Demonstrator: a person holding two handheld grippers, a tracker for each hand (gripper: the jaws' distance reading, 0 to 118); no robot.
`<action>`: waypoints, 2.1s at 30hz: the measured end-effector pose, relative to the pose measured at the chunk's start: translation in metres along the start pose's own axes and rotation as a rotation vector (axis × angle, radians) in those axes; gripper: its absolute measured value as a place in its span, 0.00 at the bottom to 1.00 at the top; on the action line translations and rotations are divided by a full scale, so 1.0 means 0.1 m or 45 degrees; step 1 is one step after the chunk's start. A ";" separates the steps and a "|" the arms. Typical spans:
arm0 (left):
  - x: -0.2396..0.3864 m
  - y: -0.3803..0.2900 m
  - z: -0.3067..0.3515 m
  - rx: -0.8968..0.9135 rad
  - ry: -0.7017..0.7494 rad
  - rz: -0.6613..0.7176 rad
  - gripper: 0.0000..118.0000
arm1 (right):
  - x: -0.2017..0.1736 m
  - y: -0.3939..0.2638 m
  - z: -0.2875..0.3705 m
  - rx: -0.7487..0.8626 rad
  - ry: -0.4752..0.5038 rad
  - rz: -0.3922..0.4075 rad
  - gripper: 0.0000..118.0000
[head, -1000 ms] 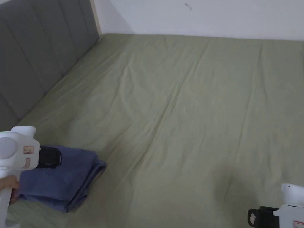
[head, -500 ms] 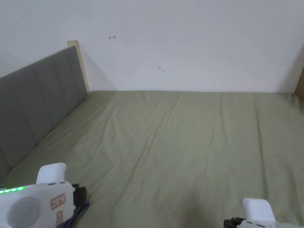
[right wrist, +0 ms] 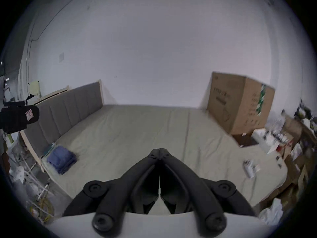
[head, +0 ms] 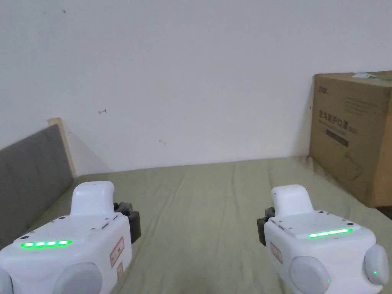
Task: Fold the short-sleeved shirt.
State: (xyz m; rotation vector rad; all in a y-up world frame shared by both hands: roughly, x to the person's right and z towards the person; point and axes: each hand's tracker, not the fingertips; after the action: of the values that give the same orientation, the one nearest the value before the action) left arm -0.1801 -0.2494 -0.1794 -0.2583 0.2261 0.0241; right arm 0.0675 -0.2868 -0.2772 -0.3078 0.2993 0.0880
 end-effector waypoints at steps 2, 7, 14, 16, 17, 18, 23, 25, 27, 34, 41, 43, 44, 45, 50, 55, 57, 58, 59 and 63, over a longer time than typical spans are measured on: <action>0.12 0.03 0.07 0.051 0.047 -0.055 0.00 | 0.05 0.09 0.11 0.046 -0.020 -0.014 0.00; 0.27 0.02 0.14 0.092 0.054 -0.115 0.00 | 0.14 0.25 0.31 0.113 -0.045 -0.097 0.00; 0.26 0.07 0.14 0.124 0.101 -0.069 0.00 | 0.15 0.28 0.34 0.127 -0.048 -0.125 0.00; 0.24 0.09 0.12 0.116 0.114 -0.058 0.00 | 0.14 0.27 0.33 0.118 -0.057 -0.116 0.00; 0.24 0.10 0.11 0.113 0.125 -0.055 0.00 | 0.13 0.26 0.32 0.119 -0.059 -0.112 0.00; 0.24 0.10 0.11 0.113 0.129 -0.056 0.00 | 0.13 0.26 0.32 0.118 -0.060 -0.109 0.00; 0.26 0.09 0.07 0.092 0.142 -0.079 0.02 | 0.13 0.23 0.28 0.099 -0.057 -0.110 0.00; 0.28 0.08 0.05 0.081 0.152 -0.085 0.12 | 0.14 0.22 0.27 0.092 -0.057 -0.108 0.00; 0.27 0.07 0.04 0.077 0.148 -0.082 0.40 | 0.14 0.20 0.25 0.082 -0.047 -0.104 0.00; 0.25 0.02 0.09 0.120 0.114 -0.037 0.94 | 0.17 0.15 0.22 0.088 -0.046 -0.130 0.86; 0.21 0.06 0.16 0.161 0.024 0.021 0.95 | 0.18 0.11 0.25 0.144 -0.052 -0.136 0.88; 0.19 0.07 0.17 0.149 -0.012 0.037 0.95 | 0.18 0.10 0.28 0.156 -0.066 -0.123 0.89; 0.20 0.07 0.18 0.148 -0.006 0.029 0.95 | 0.18 0.09 0.31 0.184 -0.072 -0.118 0.90; 0.23 0.06 0.19 0.154 0.005 0.015 0.95 | 0.18 0.08 0.33 0.202 -0.075 -0.115 0.92; 0.28 0.09 0.19 0.147 0.062 0.028 0.95 | 0.19 0.09 0.35 0.227 -0.070 -0.106 0.98; 0.28 0.16 0.15 0.022 0.070 0.091 0.95 | 0.24 0.08 0.34 0.216 -0.074 -0.124 0.98; 0.33 0.18 0.13 0.001 0.113 0.050 0.95 | 0.26 0.08 0.33 0.209 -0.074 -0.140 0.98; 0.33 0.17 0.13 0.011 0.115 0.032 0.95 | 0.26 0.08 0.33 0.208 -0.076 -0.149 0.98; 0.34 0.15 0.14 0.045 0.107 0.018 0.95 | 0.27 0.07 0.33 0.209 -0.078 -0.160 0.98; 0.37 0.14 0.15 0.069 0.099 -0.005 0.95 | 0.30 0.07 0.32 0.207 -0.074 -0.175 0.98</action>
State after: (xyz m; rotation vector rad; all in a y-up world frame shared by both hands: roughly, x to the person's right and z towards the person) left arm -0.1412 -0.2323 -0.1771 -0.2058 0.3035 0.0038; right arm 0.1042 -0.2688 -0.2591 -0.1633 0.2254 -0.0627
